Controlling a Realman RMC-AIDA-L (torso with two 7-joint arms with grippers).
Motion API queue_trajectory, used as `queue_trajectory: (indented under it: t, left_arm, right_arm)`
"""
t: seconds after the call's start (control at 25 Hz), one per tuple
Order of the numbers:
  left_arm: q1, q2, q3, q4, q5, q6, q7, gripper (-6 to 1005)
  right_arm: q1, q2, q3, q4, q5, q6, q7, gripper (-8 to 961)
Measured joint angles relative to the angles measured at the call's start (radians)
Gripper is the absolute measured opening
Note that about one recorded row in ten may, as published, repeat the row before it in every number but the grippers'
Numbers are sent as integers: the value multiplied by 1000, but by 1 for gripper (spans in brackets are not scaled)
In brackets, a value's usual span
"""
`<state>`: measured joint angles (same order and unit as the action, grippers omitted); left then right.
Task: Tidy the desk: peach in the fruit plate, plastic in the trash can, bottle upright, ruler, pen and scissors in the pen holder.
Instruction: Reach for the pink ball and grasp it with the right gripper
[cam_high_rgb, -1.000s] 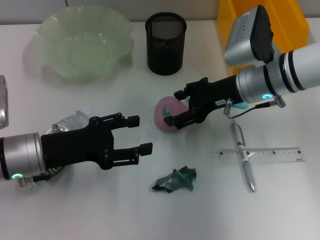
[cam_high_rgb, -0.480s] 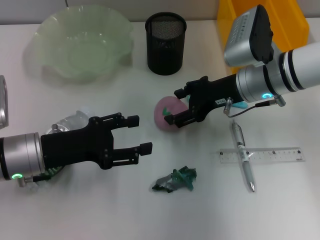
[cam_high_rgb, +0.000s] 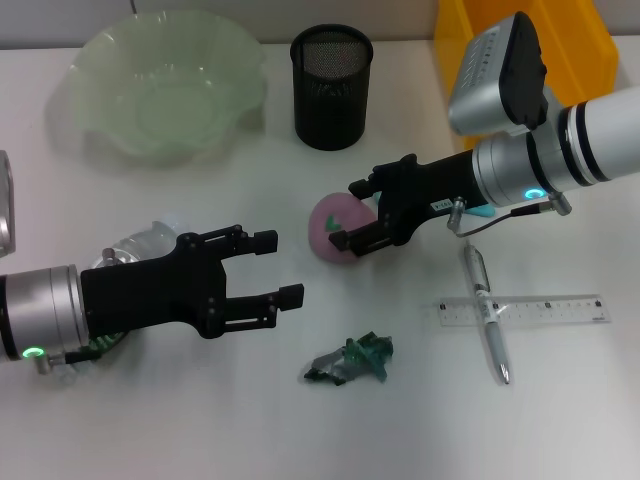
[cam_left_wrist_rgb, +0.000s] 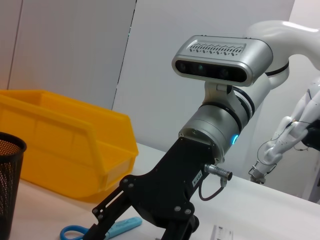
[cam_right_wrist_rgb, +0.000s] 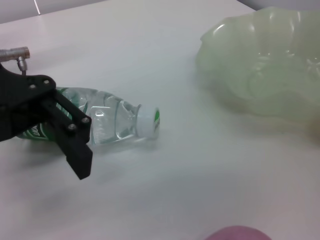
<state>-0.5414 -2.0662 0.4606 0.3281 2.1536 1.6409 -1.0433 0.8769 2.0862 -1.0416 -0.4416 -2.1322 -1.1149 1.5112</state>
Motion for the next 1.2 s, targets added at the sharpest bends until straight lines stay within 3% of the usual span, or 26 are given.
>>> queue_trajectory:
  t: [0.2, 0.4, 0.84, 1.0, 1.2]
  left_arm:
    - [0, 0, 1, 1, 0, 2, 0, 783]
    - [2, 2, 2, 3, 1, 3, 0, 783]
    - [3, 2, 3, 6, 4, 5, 2, 781]
    - [3, 2, 3, 6, 4, 4, 4, 780]
    - [3, 1, 3, 5, 2, 4, 4, 780]
  right_arm:
    - [0, 2, 0, 7, 7, 18, 1, 753]
    - [0, 1, -4, 17, 23, 26, 1, 519]
    - [-2, 0, -5, 12, 25, 19, 1, 283]
    - [-3, 0, -5, 12, 25, 18, 2, 147]
    - [-3, 0, -5, 9, 25, 16, 2, 92]
